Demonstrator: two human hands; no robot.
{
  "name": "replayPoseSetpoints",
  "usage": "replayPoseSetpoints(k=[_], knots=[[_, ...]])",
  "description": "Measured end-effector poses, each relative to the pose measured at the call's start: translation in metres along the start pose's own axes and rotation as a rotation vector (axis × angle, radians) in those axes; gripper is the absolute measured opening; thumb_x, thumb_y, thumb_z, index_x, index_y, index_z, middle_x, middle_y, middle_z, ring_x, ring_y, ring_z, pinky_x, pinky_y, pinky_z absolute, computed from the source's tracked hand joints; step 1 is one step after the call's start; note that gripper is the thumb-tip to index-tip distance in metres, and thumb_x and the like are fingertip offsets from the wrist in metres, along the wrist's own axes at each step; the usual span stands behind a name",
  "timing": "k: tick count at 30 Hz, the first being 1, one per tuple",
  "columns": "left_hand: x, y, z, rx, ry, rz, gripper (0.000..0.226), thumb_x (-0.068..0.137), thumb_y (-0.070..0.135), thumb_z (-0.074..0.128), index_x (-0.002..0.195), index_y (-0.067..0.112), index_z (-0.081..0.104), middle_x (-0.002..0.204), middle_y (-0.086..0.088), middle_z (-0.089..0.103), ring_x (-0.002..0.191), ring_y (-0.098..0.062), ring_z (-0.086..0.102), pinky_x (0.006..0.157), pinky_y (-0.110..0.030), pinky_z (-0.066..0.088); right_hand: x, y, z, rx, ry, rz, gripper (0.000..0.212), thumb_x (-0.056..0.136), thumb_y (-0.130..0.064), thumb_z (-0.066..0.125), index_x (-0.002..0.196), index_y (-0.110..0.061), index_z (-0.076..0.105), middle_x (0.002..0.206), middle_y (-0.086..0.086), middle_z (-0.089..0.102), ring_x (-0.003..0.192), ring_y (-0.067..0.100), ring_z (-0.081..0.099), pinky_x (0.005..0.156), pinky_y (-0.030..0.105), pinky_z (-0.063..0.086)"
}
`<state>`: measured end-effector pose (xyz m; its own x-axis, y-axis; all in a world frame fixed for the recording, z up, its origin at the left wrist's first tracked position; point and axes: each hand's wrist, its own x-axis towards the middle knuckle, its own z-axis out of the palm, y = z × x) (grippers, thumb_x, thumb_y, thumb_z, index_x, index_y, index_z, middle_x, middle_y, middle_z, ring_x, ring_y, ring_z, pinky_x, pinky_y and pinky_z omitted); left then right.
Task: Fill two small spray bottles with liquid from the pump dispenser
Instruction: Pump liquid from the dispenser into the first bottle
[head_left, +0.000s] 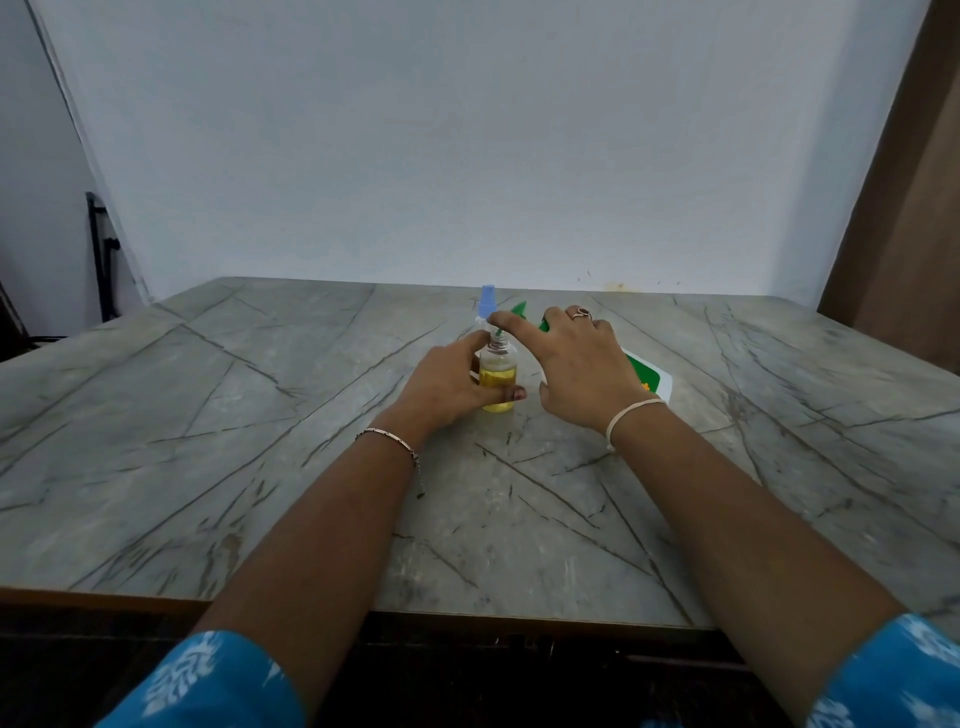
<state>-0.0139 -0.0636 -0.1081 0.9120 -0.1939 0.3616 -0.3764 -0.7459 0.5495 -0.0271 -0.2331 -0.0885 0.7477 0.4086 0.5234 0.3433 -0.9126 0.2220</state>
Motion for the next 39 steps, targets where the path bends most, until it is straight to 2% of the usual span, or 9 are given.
replayPoseSetpoints(k=[4,15,20,25,30,39], knots=[[0.0,-0.001,0.0,0.002,0.001,-0.001,0.075,0.069,0.054,0.076,0.131,0.023,0.048,0.12,-0.003,0.065,0.102,-0.02,0.063,0.092,-0.033,0.05,0.0,0.0,-0.002,0.007,-0.02,-0.015,0.094,0.083,-0.023,0.065,0.15,-0.044,0.0,0.119,0.012,0.051,0.114,0.031,0.049,0.091,0.044,0.044],[0.001,-0.001,0.001,-0.002,-0.006,-0.009,0.075,0.07,0.053,0.075,0.133,0.023,0.047,0.126,-0.004,0.062,0.107,-0.022,0.061,0.095,-0.035,0.049,0.006,-0.01,0.0,-0.015,0.03,0.036,0.073,0.078,-0.026,0.069,0.137,-0.033,0.026,0.121,0.012,0.053,0.114,0.033,0.051,0.093,0.046,0.043],[0.0,0.0,0.0,-0.012,-0.003,0.002,0.075,0.071,0.052,0.075,0.134,0.023,0.047,0.126,-0.003,0.062,0.107,-0.021,0.061,0.094,-0.033,0.048,0.006,-0.01,0.0,-0.016,0.029,0.035,0.074,0.079,-0.026,0.069,0.139,-0.033,0.025,0.123,0.012,0.053,0.115,0.033,0.05,0.095,0.046,0.042],[0.001,0.0,0.001,0.002,-0.007,-0.002,0.077,0.07,0.056,0.075,0.134,0.024,0.046,0.124,-0.003,0.063,0.106,-0.021,0.06,0.093,-0.032,0.047,0.001,-0.003,-0.002,-0.003,0.0,0.013,0.084,0.081,-0.024,0.065,0.145,-0.038,0.014,0.117,0.011,0.052,0.112,0.031,0.05,0.09,0.045,0.043],[-0.002,0.002,-0.001,-0.025,-0.001,0.008,0.072,0.07,0.053,0.077,0.13,0.024,0.049,0.119,-0.001,0.065,0.102,-0.02,0.063,0.093,-0.034,0.049,0.0,-0.002,-0.007,0.073,-0.072,0.014,0.087,0.081,-0.021,0.064,0.148,-0.04,0.011,0.115,0.011,0.051,0.111,0.032,0.049,0.09,0.045,0.044],[-0.002,0.003,-0.001,-0.018,-0.006,0.011,0.071,0.071,0.051,0.076,0.13,0.024,0.049,0.121,-0.003,0.065,0.103,-0.02,0.063,0.093,-0.033,0.049,0.003,-0.011,-0.006,0.031,-0.024,0.058,0.075,0.078,-0.023,0.067,0.138,-0.034,0.024,0.116,0.012,0.055,0.11,0.034,0.051,0.089,0.046,0.044]])
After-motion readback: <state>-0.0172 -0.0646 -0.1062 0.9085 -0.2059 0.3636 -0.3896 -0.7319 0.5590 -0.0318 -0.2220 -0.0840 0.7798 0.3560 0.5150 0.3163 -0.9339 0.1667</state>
